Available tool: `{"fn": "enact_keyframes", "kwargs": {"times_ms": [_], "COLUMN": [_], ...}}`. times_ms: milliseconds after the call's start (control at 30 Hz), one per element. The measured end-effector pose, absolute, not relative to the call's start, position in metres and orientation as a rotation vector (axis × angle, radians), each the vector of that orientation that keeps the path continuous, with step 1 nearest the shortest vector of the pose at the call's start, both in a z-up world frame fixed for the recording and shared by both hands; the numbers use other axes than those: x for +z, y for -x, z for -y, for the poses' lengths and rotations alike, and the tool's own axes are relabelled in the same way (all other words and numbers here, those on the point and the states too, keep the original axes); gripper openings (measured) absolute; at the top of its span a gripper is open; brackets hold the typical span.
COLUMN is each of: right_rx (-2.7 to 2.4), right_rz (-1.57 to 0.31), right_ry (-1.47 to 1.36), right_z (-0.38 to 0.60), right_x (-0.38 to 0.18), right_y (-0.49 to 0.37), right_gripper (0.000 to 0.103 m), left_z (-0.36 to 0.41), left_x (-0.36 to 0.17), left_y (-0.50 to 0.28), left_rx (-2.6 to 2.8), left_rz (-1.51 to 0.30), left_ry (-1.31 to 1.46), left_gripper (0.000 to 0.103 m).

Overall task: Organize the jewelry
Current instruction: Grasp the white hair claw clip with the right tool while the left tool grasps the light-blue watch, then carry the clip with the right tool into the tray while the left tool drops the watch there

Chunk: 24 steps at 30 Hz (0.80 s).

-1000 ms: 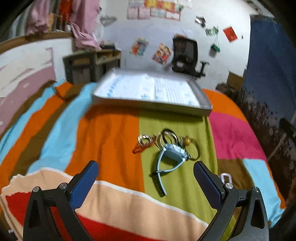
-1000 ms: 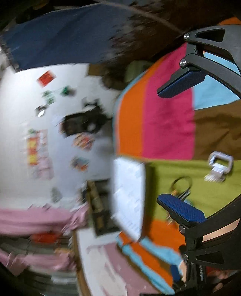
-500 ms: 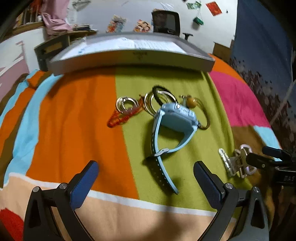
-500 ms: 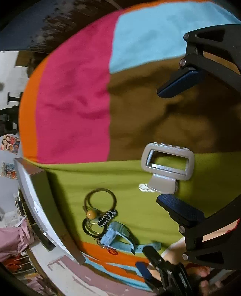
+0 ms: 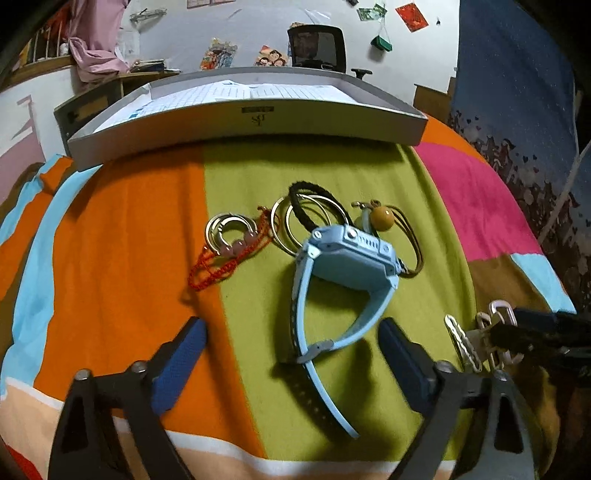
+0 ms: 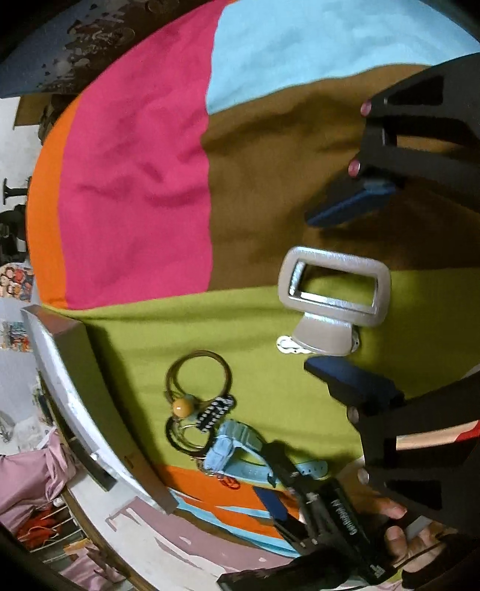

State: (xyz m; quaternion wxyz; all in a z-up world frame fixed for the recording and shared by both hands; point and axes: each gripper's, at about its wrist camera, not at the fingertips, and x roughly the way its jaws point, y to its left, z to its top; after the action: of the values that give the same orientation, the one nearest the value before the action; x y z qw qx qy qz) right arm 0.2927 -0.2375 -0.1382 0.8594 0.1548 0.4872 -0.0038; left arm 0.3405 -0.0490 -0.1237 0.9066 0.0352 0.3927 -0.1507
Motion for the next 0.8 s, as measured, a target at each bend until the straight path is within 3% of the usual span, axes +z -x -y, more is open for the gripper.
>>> {"fn": "enact_keyframes", "kwargs": {"times_ms": [100,200,300,567,800], "right_rx": [-0.004,-0.020,-0.034,-0.014,0.006], "right_rz": [-1.054,-1.047,-1.047,-1.045,-0.938], "right_ry": [-0.366,-0.379,-0.395,-0.427,-0.427], "right_z": [0.237,0.237,0.237,0.232,0.230], "right_x": [-0.144,-0.143,-0.142,-0.143,-0.121], "right_y": [-0.297,-0.298,-0.300,-0.299,-0.295], "right_gripper": [0.052,0.051,0.051,0.051,0.050], "left_z": [0.044,0.045,0.046,0.050,0.032], "left_x": [-0.122,-0.119,-0.115,-0.114,-0.113], "left_y": [-0.342,-0.340,-0.336,-0.333,-0.327], "left_rx": [-0.334,-0.365,-0.413,-0.423,-0.408], "left_rz": [-0.798,-0.785,-0.777,-0.844,-0.961], "left_ry": [-0.040,-0.032,-0.011,0.028,0.167], "left_gripper": [0.079,0.060,0.034,0.018,0.012]}}
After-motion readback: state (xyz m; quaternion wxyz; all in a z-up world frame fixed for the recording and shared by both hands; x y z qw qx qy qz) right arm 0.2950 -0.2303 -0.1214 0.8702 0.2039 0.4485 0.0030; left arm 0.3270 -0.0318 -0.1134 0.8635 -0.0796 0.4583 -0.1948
